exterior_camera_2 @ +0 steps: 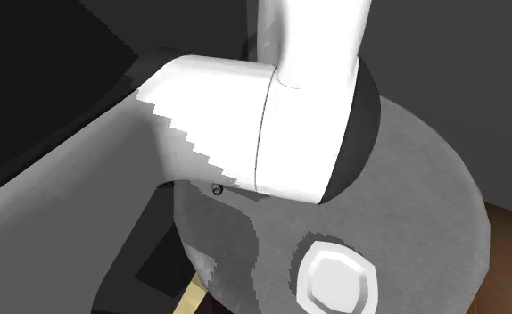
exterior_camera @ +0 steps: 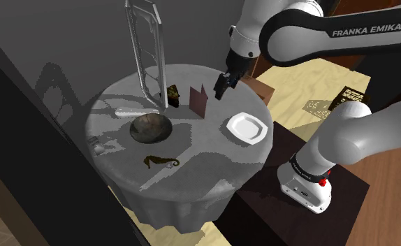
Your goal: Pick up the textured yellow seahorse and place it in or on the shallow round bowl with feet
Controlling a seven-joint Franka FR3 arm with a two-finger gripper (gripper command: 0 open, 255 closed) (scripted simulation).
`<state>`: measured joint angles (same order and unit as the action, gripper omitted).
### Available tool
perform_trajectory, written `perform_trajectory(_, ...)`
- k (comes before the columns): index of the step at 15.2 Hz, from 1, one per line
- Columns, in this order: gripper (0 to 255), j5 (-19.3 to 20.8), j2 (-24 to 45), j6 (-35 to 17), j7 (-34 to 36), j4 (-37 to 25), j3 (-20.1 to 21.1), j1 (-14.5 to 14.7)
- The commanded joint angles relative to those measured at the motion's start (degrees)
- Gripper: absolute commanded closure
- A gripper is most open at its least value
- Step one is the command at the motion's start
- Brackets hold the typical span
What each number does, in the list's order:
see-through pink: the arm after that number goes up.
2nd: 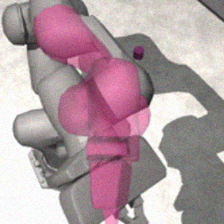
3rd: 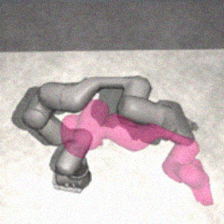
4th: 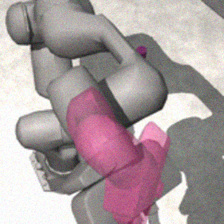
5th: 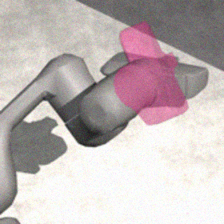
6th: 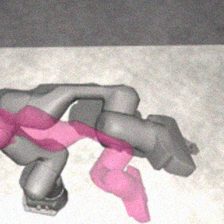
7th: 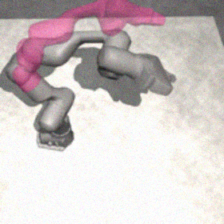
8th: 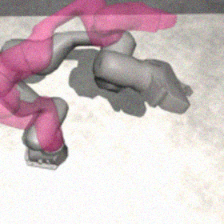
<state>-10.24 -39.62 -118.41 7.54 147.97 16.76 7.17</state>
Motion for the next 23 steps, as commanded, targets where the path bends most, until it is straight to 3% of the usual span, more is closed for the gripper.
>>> perform_trajectory(1,0,-1.0,2.2,-3.2,1.9,0.6,2.3,0.8)
perform_trajectory(7,0,-2.3,11.2,-13.1,8.3,0.6,9.9,1.8)
perform_trajectory(11,0,-0.8,18.7,-19.5,13.6,-1.0,15.4,1.1)
perform_trajectory(16,0,6.6,29.7,-26.8,23.4,-4.5,23.1,-1.7)
perform_trajectory(23,0,14.0,36.2,-32.0,29.0,-4.4,24.8,-3.9)
